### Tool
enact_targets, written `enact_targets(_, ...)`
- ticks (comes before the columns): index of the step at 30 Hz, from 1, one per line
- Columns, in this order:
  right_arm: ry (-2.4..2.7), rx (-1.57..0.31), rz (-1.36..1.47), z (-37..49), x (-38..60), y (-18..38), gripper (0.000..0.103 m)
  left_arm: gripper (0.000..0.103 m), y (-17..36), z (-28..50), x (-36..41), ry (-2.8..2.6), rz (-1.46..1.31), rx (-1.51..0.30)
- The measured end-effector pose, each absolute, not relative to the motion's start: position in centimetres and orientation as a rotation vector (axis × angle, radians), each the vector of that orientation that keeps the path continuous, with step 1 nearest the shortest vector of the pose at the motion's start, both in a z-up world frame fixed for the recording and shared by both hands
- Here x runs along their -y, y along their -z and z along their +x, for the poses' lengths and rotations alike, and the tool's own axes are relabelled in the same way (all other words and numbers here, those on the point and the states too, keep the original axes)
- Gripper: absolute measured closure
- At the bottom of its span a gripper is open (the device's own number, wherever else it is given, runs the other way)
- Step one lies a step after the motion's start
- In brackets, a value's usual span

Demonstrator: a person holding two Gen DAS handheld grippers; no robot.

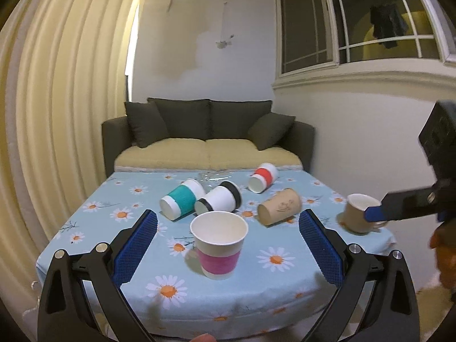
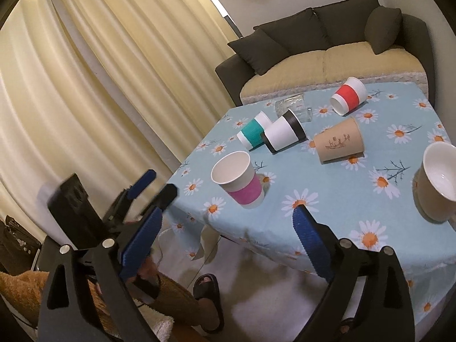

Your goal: Flip cup upright

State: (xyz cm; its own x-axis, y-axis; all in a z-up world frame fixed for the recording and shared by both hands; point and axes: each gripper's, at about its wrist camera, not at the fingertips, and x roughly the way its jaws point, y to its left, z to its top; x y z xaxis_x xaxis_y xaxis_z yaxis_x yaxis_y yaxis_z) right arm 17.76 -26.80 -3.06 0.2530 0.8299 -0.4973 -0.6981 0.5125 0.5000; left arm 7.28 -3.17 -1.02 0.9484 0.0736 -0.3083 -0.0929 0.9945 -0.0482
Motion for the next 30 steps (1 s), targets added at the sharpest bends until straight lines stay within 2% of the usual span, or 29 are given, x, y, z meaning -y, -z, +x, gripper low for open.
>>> enact_targets(16, -1.016, -0.689, 0.133, 11.2, 26.4, 0.6, 0.005, 0.006, -3.7, 1.3, 0.8, 0.068, -0.061, -0.400)
enact_targets(25, -0.930, -0.519, 0.027, 7.6, 26.9, 0.6, 0.005, 0.006, -2.8, -1.1, -0.5, 0.065, -0.061, -0.396)
enact_targets(30, -0.912, -0.521, 0.037, 7.5, 27.6, 1.6, 0.005, 0.006, -1.5, -1.1, -1.0, 0.057, -0.072, -0.413)
